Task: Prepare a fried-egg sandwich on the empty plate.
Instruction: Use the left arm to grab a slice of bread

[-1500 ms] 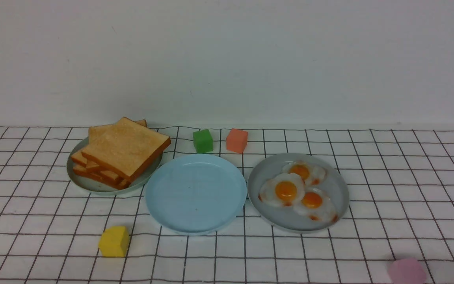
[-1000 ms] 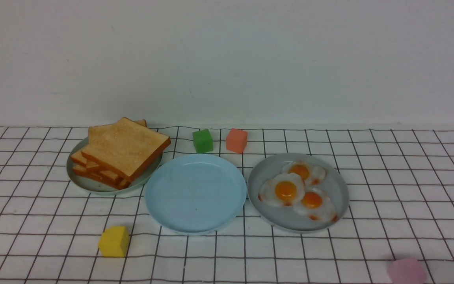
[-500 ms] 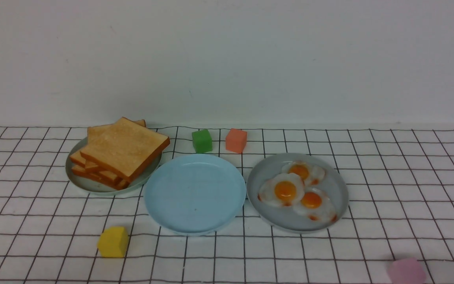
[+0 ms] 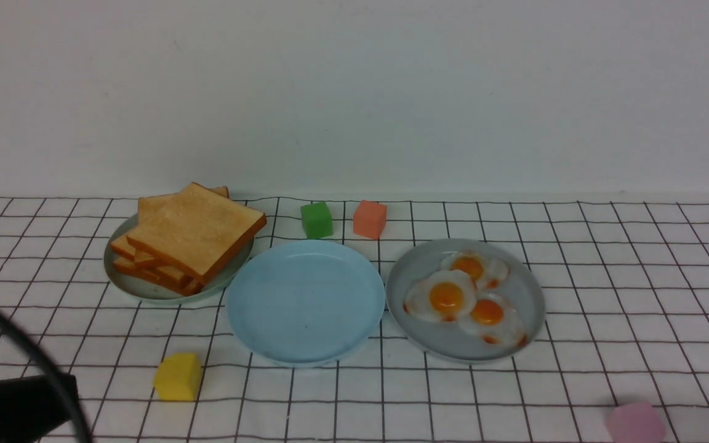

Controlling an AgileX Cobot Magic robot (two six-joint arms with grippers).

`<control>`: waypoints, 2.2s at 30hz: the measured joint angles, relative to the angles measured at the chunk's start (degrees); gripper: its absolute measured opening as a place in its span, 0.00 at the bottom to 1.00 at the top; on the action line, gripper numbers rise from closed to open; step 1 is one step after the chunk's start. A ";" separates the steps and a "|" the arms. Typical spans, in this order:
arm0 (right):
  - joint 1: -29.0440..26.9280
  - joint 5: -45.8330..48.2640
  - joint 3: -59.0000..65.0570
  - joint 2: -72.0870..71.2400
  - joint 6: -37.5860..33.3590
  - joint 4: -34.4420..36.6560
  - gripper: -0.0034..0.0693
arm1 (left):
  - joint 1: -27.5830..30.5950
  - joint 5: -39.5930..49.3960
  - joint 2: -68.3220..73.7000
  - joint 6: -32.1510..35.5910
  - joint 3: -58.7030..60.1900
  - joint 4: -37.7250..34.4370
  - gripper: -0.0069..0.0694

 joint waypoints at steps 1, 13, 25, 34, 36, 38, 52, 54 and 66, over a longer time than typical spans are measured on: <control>0.00 -0.35 0.05 0.00 0.00 0.06 0.38 | -0.62 3.48 4.03 0.24 -2.52 2.64 0.07; 0.00 -17.10 0.64 0.00 11.46 29.96 0.38 | -2.64 5.83 20.84 2.14 -10.25 7.26 0.07; 4.36 24.94 -34.05 19.66 -10.11 25.59 0.38 | -13.39 -3.27 36.05 -4.05 -17.97 20.64 0.07; 14.01 37.52 -50.49 34.46 -14.57 22.51 0.38 | -13.44 -7.82 59.94 -6.91 -32.90 37.23 0.08; 15.27 37.59 -50.96 34.74 -14.78 21.57 0.38 | -13.44 -8.73 64.14 -6.91 -35.49 40.77 0.10; 15.60 37.96 -51.08 34.80 -14.78 20.47 0.36 | -13.44 -9.13 66.66 -6.91 -37.09 42.69 0.14; 15.95 39.10 -51.08 34.92 -15.15 18.18 0.03 | -13.44 -17.49 76.83 -6.91 -42.05 52.07 0.63; 15.95 39.10 -51.08 34.92 -15.15 18.18 0.03 | -13.44 -18.85 77.26 -6.91 -42.12 54.24 0.65; 15.95 39.51 -51.22 34.92 -15.15 18.24 0.04 | -13.44 -22.45 82.75 -9.05 -42.17 63.91 0.66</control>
